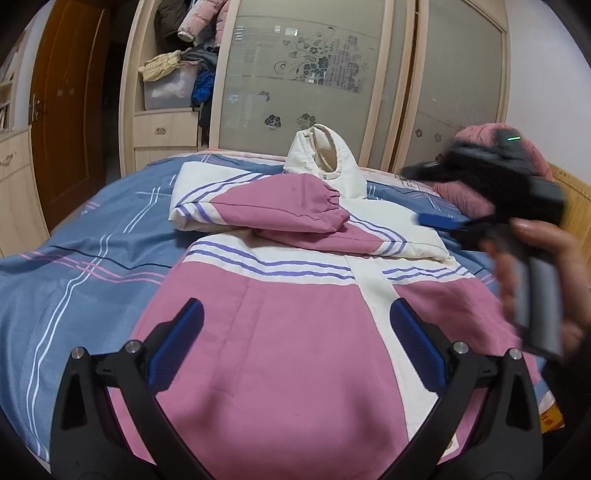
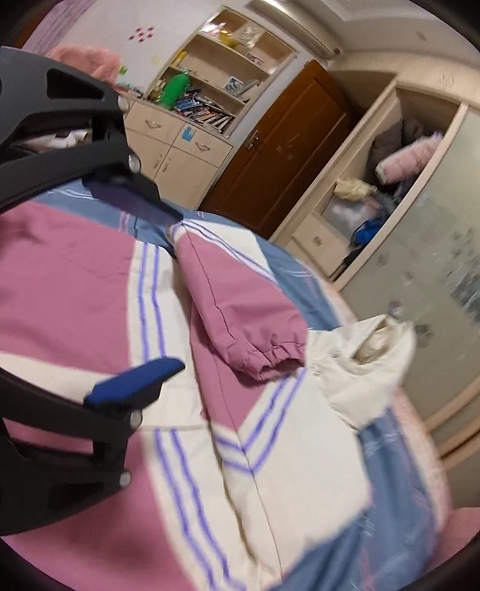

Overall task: Fold large clothes
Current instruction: 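Close the right gripper on the top pink sleeve cuff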

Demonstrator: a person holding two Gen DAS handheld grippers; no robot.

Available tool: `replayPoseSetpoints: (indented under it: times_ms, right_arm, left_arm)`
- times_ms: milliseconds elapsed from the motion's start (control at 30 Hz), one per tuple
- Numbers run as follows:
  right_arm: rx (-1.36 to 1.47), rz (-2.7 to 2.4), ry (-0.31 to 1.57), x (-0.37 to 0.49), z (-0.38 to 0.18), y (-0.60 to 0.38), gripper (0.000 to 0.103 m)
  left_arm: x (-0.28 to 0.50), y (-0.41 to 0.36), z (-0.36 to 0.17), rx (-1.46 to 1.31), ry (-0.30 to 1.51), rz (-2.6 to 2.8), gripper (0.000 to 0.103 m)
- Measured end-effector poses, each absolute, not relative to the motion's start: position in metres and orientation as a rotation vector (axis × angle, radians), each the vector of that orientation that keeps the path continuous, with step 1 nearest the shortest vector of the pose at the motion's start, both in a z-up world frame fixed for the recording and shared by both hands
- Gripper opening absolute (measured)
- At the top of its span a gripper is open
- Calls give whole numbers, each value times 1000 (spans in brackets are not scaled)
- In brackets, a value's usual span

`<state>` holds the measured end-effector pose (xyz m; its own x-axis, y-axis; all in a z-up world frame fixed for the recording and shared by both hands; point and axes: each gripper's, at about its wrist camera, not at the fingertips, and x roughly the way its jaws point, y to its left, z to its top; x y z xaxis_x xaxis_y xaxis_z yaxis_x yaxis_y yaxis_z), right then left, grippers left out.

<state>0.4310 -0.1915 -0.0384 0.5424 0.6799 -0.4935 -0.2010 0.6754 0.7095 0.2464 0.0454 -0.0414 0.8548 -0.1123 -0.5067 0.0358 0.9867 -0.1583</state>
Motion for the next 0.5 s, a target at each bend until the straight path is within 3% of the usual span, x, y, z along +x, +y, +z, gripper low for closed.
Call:
replayPoseSetpoints:
  times_ms: [167, 400, 500]
  right_arm:
    - [670, 497, 944, 494, -78, -169, 62]
    - [765, 406, 1003, 547, -122, -162, 60]
    - [815, 370, 1018, 563, -138, -163, 51]
  left_arm:
    - [247, 59, -38, -200, 522, -111, 101]
    - [253, 74, -34, -242, 513, -116, 101]
    - [256, 77, -33, -244, 513, -117, 101]
